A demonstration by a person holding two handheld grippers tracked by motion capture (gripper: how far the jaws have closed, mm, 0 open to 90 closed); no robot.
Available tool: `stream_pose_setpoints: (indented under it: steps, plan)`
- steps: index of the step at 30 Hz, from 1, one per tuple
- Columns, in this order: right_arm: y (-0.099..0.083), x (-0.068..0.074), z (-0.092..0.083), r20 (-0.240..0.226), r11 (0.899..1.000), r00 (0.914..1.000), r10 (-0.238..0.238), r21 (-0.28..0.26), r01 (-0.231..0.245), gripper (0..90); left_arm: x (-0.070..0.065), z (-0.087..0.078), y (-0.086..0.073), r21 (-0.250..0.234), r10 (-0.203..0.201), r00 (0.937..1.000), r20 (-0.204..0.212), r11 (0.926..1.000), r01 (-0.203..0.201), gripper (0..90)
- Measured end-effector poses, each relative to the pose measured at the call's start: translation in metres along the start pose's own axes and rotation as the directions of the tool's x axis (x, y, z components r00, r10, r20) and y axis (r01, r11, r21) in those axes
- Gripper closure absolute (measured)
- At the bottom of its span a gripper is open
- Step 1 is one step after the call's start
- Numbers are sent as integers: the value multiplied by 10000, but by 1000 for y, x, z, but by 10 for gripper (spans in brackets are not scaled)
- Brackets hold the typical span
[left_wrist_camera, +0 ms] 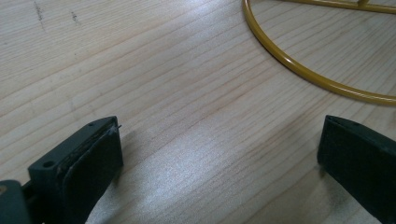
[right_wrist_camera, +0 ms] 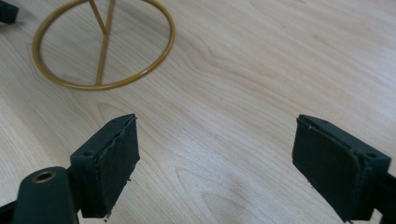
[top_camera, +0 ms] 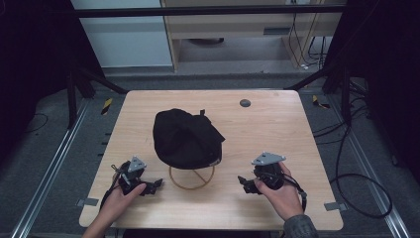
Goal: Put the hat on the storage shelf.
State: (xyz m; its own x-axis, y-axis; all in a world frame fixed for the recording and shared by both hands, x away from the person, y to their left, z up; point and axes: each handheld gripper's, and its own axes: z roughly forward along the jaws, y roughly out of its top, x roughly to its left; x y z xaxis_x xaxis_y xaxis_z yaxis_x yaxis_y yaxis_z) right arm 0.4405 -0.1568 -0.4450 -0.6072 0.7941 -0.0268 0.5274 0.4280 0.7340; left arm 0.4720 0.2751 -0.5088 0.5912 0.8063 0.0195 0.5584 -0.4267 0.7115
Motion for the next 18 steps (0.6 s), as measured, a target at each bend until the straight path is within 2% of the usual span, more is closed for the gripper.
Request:
stream_pose_setpoints:
  steps: [9, 18]
  plan:
    - [-11, 0, 19, -58, 9992, 9997, 225, 318, -223, 142, 0, 0, 0, 6, 7, 10000, 2, 10000, -7, 0]
    - [-15, -2, 38, -65, 9972, 9991, 418, 631, -413, 136, 0, 0, 0, 5, 9, 10000, 3, 10000, -9, 0]
